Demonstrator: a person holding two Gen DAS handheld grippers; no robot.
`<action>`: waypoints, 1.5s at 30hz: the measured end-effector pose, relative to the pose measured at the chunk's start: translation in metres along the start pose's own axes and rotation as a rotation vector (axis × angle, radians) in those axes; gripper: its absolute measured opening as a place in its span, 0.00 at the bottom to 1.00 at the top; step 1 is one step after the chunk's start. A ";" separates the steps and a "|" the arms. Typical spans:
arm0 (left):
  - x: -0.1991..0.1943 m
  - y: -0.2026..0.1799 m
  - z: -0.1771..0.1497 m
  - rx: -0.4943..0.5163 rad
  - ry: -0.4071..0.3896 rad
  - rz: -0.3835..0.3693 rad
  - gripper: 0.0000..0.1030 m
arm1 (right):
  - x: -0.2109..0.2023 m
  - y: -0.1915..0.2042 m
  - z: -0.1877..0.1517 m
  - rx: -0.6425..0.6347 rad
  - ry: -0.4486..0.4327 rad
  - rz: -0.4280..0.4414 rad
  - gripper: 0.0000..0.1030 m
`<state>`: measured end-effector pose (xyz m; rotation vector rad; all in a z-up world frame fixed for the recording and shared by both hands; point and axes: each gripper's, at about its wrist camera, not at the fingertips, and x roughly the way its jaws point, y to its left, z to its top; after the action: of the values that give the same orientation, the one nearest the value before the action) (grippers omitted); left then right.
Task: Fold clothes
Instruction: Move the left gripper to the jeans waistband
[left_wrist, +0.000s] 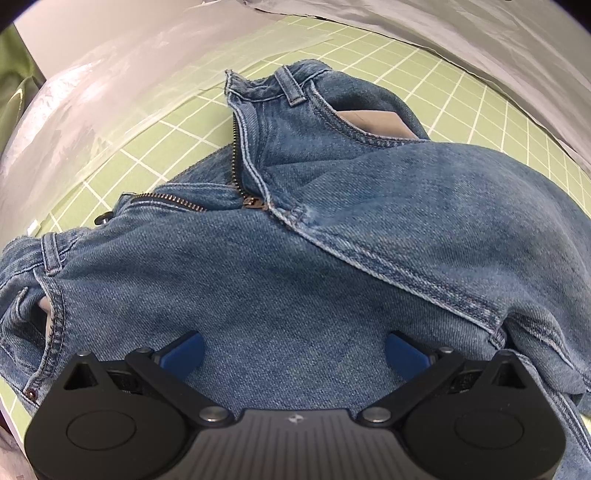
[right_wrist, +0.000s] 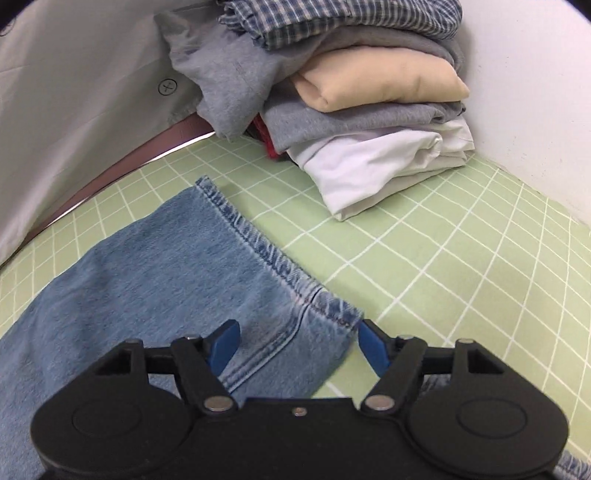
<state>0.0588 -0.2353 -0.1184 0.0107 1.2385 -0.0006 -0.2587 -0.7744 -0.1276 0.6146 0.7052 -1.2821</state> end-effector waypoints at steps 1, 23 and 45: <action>0.000 0.000 0.001 0.000 0.000 0.000 1.00 | 0.002 0.000 0.001 -0.021 0.001 0.018 0.59; -0.029 0.014 0.001 -0.002 -0.026 -0.105 1.00 | -0.074 0.032 -0.018 -0.352 -0.091 0.128 1.00; -0.065 0.145 0.087 0.076 -0.214 -0.177 1.00 | -0.192 0.134 -0.170 -0.291 0.024 0.244 1.00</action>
<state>0.1209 -0.0911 -0.0271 -0.0320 1.0215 -0.1984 -0.1743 -0.5002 -0.0877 0.4620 0.7934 -0.9267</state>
